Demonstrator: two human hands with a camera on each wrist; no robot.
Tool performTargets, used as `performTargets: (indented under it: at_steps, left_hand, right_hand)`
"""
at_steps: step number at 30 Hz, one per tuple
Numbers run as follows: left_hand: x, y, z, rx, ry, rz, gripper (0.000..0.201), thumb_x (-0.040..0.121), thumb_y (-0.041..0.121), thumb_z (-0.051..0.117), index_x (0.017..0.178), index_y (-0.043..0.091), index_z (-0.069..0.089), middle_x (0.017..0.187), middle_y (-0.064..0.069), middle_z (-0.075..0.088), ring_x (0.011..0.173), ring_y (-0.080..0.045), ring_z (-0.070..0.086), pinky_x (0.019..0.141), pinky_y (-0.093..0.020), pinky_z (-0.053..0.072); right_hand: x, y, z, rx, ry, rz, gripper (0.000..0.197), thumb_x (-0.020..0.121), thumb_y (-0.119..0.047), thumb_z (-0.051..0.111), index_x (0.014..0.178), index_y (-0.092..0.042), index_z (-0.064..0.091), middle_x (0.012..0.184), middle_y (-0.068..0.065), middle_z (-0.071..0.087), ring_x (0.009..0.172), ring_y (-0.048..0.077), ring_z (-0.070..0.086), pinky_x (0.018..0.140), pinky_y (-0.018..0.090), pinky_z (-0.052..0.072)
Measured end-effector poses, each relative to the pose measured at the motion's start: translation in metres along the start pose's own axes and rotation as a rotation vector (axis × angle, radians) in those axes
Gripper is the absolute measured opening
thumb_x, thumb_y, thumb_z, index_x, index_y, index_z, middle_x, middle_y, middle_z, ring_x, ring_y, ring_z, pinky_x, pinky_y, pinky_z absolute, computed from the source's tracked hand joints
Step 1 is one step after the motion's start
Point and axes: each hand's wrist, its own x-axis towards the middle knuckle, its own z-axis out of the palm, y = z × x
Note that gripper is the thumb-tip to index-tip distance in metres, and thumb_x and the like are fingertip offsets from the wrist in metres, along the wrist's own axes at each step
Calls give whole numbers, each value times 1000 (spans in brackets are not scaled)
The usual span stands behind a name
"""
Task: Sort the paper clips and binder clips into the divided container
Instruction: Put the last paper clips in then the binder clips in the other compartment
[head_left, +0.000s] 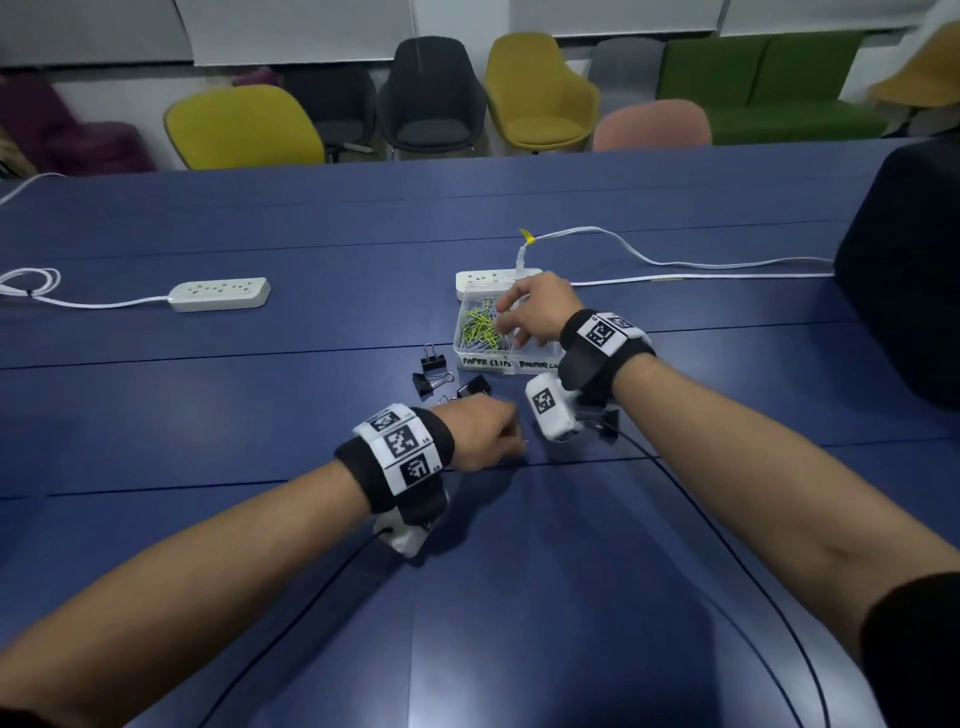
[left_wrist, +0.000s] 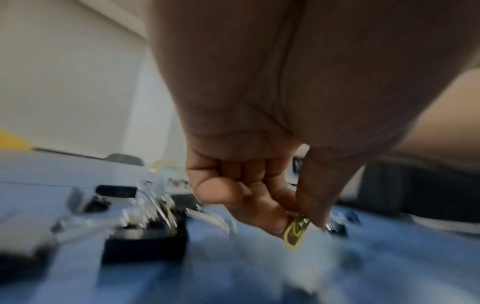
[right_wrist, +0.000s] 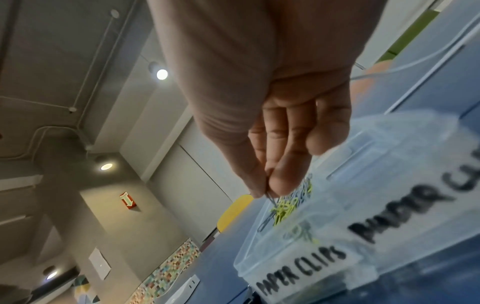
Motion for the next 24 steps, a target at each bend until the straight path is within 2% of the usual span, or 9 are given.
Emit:
performTargets:
  at_steps: [4,6,9,12,15,17,19,21,24]
  left_hand:
    - [5,-32,-44,-202,205,-119,14,90,38,62,87,24,62,78,12,62,74,-11,60,62,-24,46]
    - [16,-49,-64,-266,341,-191,11,85,36,69,86,26,65,77,13,64,77,-11,63,70,-27,51]
    - [42,-67,-80,-370,483,-284,15,80,38,75,86,27,68,85,5,71,80,-12,67,82,-28,53]
    - [67,-67,-80,-398,509,-302,16,77,37,77,74,24,69,75,3,73,73,-11,68,82,-29,57]
    - [83,-63,-71,-365,514,-286,16,80,33,75,77,17,74,73,-2,71,71,-12,63,82,-30,56]
    - [85,-63,-65,-321,502,-271,21,84,33,70,81,14,76,73,-4,70,72,-12,61,83,-31,55]
    - [79,-67,-61,-300,513,-253,24,87,35,67,88,14,77,80,-3,71,77,-13,61,83,-27,52]
    - [66,-71,-58,-290,554,-228,25,88,36,66,94,15,76,89,-1,73,82,-13,62,81,-22,47]
    - [38,-74,-54,-204,559,-203,23,88,39,65,87,17,71,82,0,69,79,-16,61,75,-25,46]
  right_hand:
    - [8,5,11,-12,-22,55,12,76,0,71,74,-11,66,71,12,70,41,12,62,37,18,41]
    - [7,10,11,11,-7,51,10,79,1,68,81,-9,68,73,14,70,40,10,62,37,19,43]
    - [-2,18,4,108,67,21,11,83,-1,67,92,-7,70,77,13,71,44,13,65,37,21,45]
    - [-15,27,-4,139,110,-21,13,83,-4,69,95,-9,69,79,8,70,46,16,65,37,21,43]
    - [-30,38,-15,129,138,-32,12,81,-5,71,93,-10,70,77,7,67,51,23,64,36,18,42]
    - [-42,50,-24,94,152,-45,11,80,-8,74,90,-10,71,70,5,64,52,19,61,43,16,44]
    - [-54,65,-32,-14,136,-49,9,78,-16,77,85,-15,72,65,1,64,52,11,58,53,15,45]
    - [-64,80,-37,-134,114,-45,10,75,-23,79,83,-20,73,70,-1,70,57,9,60,63,18,48]
    - [-77,96,-43,-276,52,-39,15,70,-27,81,82,-26,72,75,-5,70,67,7,62,73,22,52]
